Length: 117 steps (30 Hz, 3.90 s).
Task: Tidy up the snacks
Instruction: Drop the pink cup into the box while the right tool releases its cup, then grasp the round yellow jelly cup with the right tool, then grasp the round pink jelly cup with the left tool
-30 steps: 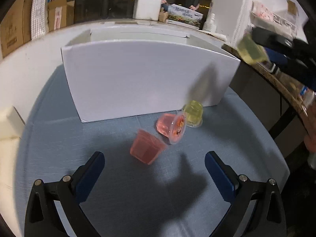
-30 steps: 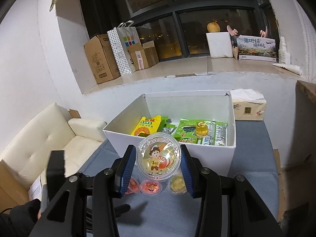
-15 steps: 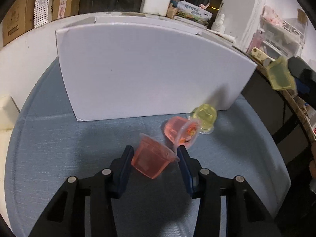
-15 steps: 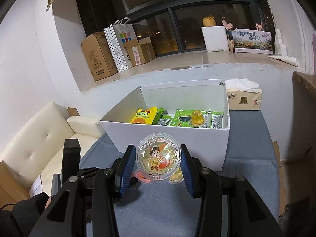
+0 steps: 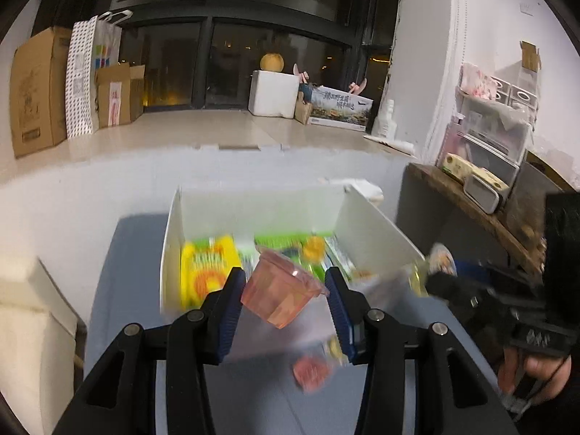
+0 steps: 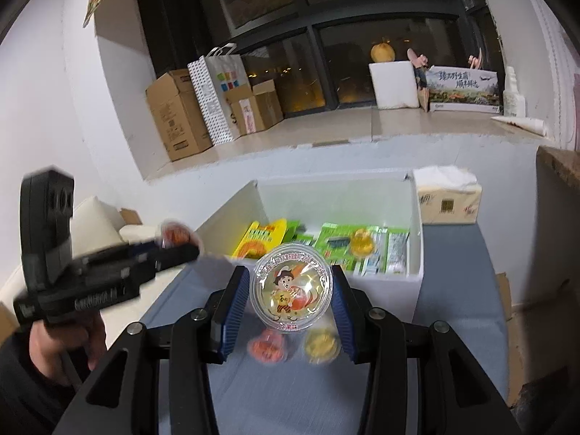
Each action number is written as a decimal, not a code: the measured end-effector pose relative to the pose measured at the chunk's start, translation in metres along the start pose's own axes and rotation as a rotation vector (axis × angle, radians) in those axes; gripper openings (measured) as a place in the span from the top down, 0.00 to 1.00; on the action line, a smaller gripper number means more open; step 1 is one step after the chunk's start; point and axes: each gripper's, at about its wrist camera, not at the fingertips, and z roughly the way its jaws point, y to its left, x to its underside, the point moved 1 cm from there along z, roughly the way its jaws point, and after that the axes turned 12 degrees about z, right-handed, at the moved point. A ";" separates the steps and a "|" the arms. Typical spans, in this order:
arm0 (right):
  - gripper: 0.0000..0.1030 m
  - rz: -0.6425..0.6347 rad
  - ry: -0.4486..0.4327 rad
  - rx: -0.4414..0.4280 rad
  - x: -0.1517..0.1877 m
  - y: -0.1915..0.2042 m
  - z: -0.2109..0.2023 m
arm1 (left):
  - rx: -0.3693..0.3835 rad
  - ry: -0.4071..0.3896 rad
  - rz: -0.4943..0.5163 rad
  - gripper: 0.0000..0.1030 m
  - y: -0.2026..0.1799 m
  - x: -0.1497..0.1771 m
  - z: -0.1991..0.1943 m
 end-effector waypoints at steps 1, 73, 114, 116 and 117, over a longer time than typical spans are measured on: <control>0.53 0.005 -0.001 0.003 -0.004 -0.001 0.002 | -0.004 0.003 0.002 0.51 0.003 -0.010 0.010; 0.68 -0.030 0.225 0.138 0.092 -0.037 0.058 | -0.040 0.229 -0.037 0.00 -0.065 0.135 0.007; 0.64 0.029 0.163 0.091 0.098 -0.049 -0.021 | -0.113 0.297 -0.045 0.00 -0.065 0.110 0.080; 0.64 0.045 0.152 0.089 0.099 -0.053 -0.031 | -0.123 0.301 -0.056 0.03 -0.065 0.106 0.089; 0.64 0.043 0.149 0.092 0.099 -0.053 -0.033 | -0.124 0.303 -0.056 0.15 -0.065 0.106 0.093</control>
